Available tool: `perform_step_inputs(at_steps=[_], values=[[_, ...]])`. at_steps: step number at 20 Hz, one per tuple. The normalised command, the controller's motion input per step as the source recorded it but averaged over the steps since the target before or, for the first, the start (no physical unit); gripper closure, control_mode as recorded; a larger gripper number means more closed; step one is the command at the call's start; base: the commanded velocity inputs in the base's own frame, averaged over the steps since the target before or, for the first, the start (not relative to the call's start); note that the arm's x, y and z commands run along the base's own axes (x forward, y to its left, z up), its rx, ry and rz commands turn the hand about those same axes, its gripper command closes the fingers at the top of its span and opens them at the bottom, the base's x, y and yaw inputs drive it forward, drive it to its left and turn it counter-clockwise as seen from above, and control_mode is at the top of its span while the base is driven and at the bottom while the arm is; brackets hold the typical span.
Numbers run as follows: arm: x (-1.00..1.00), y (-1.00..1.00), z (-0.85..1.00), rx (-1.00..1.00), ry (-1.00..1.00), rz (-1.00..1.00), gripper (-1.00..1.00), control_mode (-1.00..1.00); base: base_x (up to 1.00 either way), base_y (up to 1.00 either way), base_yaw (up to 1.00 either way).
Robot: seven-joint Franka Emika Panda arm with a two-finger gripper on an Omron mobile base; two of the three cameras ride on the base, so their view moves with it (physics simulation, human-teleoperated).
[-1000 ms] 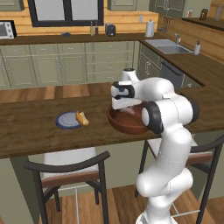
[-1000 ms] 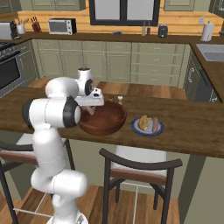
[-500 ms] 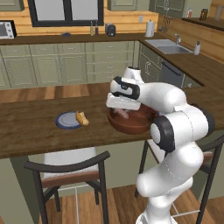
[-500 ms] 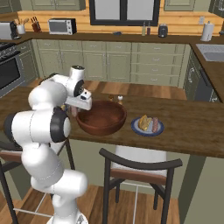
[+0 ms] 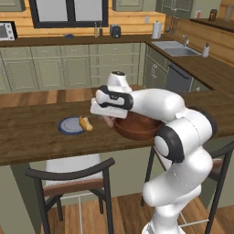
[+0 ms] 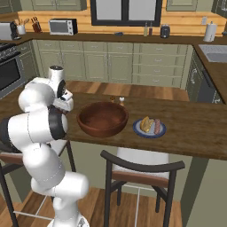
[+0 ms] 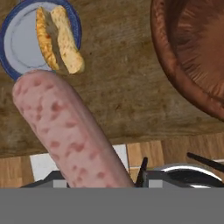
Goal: Place one bun and one sausage from the bowl on each plate.
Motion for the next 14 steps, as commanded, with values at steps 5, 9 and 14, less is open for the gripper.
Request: perform_step_inputs(at_steps=[5,9,14], values=[[0.00,0.50,0.00,0.00,0.01,-0.06,1.00,-1.00,0.00,0.00,0.00],[0.00,0.34,0.00,0.00,0.01,-0.10,1.00,-1.00,0.00,0.00,0.00],[0.01,0.28,0.00,0.00,0.01,-0.10,1.00,-1.00,0.00,0.00,0.00]])
